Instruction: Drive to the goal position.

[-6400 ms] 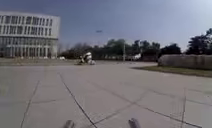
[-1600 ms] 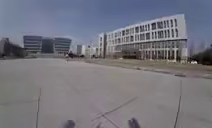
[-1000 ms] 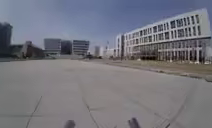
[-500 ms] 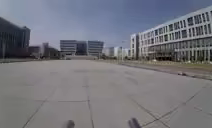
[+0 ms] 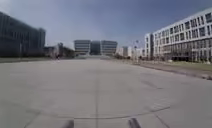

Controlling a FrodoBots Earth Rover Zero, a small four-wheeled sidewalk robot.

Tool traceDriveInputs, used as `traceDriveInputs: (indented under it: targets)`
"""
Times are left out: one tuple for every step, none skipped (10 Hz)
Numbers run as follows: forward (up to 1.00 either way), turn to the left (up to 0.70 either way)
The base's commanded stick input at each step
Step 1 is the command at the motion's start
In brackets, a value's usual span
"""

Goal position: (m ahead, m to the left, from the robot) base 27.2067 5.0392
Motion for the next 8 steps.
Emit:
traceDriveInputs:
  targets:
    - [1.0,0.0]
    - [1.0,0.0]
    - [1.0,-0.27]
    - [1.0,-0.27]
    - [1.0,-0.09]
    - [1.0,0.0]
    - [1.0,0.0]
    - [1.0,0.0]
